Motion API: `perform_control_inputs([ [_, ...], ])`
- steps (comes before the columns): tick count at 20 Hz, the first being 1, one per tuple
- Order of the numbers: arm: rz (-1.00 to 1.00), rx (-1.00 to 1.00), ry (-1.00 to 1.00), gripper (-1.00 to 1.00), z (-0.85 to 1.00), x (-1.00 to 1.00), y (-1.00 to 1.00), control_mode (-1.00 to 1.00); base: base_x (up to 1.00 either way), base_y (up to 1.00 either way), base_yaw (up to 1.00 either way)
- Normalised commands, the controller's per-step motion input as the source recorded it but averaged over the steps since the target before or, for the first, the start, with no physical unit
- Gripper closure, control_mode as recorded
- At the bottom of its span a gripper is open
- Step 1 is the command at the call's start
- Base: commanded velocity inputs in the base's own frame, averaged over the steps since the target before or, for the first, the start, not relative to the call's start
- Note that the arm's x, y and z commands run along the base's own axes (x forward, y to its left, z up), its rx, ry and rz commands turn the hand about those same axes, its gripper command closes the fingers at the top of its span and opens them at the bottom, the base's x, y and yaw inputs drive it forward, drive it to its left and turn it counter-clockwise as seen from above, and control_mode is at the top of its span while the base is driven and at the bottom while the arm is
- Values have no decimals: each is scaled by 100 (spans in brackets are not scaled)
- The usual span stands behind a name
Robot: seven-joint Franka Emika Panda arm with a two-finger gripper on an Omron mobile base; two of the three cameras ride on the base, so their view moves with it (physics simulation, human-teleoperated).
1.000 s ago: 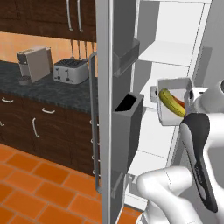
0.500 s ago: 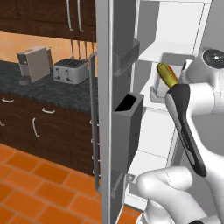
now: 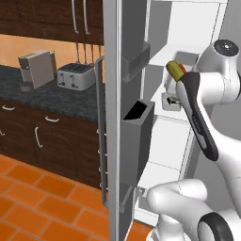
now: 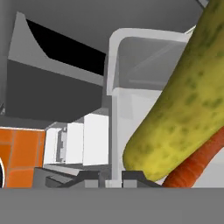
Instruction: Take the meat container that has the fish and place it on the second highest rack of the freezer. Then take the vegetable container that has the carrot and cucumber and place it on the highest rack of the freezer.
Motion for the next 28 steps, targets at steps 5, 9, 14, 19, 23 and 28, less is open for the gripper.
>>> perform_control_inputs([
  [5, 3, 4, 0, 100, 2, 81, -34, -100, 0, 0, 0],
  [9, 2, 0, 0, 100, 9, 69, -8, -100, 0, 0, 0],
  [14, 3, 0, -1, 100, 13, 30, -3, -100, 0, 0, 0],
  [19, 9, -3, -13, 100, 29, -15, -1, -100, 0, 0, 0],
  [23, 9, -6, -9, 100, 35, -14, 0, -100, 0, 0, 0],
  [28, 13, -15, 0, 100, 1, -14, 6, -100, 0, 0, 0],
])
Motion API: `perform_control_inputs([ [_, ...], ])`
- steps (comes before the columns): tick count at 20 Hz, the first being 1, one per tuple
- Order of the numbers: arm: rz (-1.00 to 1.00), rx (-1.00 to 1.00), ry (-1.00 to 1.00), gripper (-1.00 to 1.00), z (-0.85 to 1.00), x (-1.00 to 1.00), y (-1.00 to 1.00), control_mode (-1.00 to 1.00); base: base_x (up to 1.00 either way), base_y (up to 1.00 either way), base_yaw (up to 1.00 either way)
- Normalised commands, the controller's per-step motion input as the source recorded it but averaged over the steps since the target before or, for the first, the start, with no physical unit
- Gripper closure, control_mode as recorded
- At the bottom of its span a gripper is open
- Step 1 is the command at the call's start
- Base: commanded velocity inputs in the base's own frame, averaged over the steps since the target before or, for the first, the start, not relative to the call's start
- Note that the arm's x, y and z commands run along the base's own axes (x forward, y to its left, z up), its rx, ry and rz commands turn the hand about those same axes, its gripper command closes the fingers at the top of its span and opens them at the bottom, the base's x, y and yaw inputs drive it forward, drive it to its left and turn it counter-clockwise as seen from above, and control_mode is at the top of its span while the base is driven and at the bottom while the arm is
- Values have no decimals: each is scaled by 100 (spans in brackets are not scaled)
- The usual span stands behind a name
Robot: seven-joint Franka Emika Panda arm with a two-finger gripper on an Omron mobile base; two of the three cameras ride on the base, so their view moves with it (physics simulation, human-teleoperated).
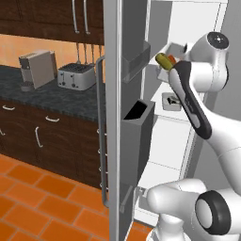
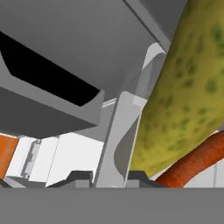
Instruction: Take the meat container that has the fish and place it on the second highest rack of the freezer. Then take the vegetable container that has the carrot and cucumber and place it on the highest rack of the freezer.
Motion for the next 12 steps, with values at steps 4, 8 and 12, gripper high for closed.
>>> perform_control_inputs([
  [4, 7, -7, -1, 100, 25, -10, -17, -100, 0, 0, 0],
  [8, 0, 0, -4, 100, 29, 10, -28, -100, 0, 0, 0],
  [12, 0, 0, 1, 100, 11, 50, -16, -100, 0, 0, 0],
])
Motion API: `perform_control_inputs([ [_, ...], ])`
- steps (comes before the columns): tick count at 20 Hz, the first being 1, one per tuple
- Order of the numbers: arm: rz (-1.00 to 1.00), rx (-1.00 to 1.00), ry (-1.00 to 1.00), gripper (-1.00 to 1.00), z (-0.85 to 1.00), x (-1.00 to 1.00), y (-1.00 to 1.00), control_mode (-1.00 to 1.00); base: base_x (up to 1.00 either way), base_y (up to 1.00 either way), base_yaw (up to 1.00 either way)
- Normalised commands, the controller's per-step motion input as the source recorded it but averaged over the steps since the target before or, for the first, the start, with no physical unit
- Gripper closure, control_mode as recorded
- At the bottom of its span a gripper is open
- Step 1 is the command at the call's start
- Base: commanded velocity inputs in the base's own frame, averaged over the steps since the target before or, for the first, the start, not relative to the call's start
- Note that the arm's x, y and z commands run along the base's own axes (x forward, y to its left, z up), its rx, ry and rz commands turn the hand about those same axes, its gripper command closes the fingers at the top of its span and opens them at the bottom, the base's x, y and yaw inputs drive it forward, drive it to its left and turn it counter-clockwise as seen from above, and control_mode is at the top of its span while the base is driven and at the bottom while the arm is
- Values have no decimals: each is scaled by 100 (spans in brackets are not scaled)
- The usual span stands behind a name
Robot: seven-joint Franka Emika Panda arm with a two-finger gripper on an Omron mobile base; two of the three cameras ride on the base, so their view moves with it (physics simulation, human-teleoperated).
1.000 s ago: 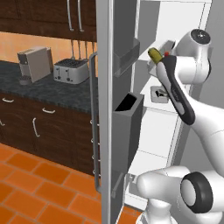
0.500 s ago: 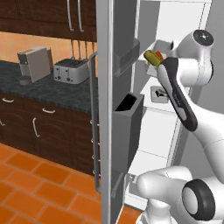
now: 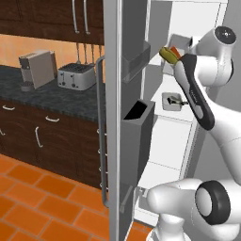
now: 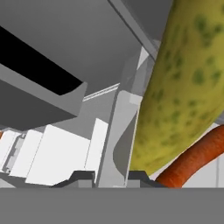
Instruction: Take the meat container that has the fish and place it on the second highest rack of the freezer. Then take the vegetable container that has the carrot and cucumber and place it on the highest rack of the freezer.
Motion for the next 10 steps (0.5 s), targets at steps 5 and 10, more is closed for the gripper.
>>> perform_control_inputs([
  [5, -3, 0, 3, 100, 0, 63, -35, -100, 0, 0, 0],
  [10, -2, 0, 0, 100, 0, 51, -19, -100, 0, 0, 0],
])
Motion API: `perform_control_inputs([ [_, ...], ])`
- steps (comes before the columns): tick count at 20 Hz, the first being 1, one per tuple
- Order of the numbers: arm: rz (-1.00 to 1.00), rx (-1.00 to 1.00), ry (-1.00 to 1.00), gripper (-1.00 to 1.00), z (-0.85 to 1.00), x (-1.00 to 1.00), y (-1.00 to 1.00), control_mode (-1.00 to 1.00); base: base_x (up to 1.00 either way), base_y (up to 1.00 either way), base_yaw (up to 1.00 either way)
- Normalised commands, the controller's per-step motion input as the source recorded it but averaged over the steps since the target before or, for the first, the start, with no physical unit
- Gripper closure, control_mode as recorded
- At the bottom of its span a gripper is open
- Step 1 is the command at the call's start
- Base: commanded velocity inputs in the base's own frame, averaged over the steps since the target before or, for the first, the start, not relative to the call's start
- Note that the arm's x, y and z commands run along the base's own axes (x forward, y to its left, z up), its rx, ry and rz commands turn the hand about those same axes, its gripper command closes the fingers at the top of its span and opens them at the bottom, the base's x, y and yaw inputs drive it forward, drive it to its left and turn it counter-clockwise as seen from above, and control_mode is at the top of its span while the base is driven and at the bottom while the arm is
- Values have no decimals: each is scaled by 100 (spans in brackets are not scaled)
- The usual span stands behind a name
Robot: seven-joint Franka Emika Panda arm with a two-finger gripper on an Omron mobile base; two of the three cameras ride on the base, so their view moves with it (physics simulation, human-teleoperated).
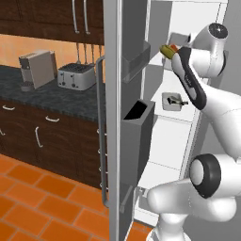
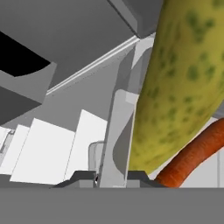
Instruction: Take the meat container that has the fish and place it on the second highest rack of the freezer. Then take the vegetable container that has the carrot and cucumber and place it on the highest rack of the freezer.
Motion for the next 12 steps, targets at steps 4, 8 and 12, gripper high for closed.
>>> perform_control_inputs([
  [4, -12, 0, 2, 100, -17, 47, -13, -100, 0, 0, 0],
  [8, -12, 0, 6, 100, -4, 58, -22, -100, 0, 0, 0],
  [12, -2, 2, 12, 100, 0, 78, -35, -100, 0, 0, 0],
])
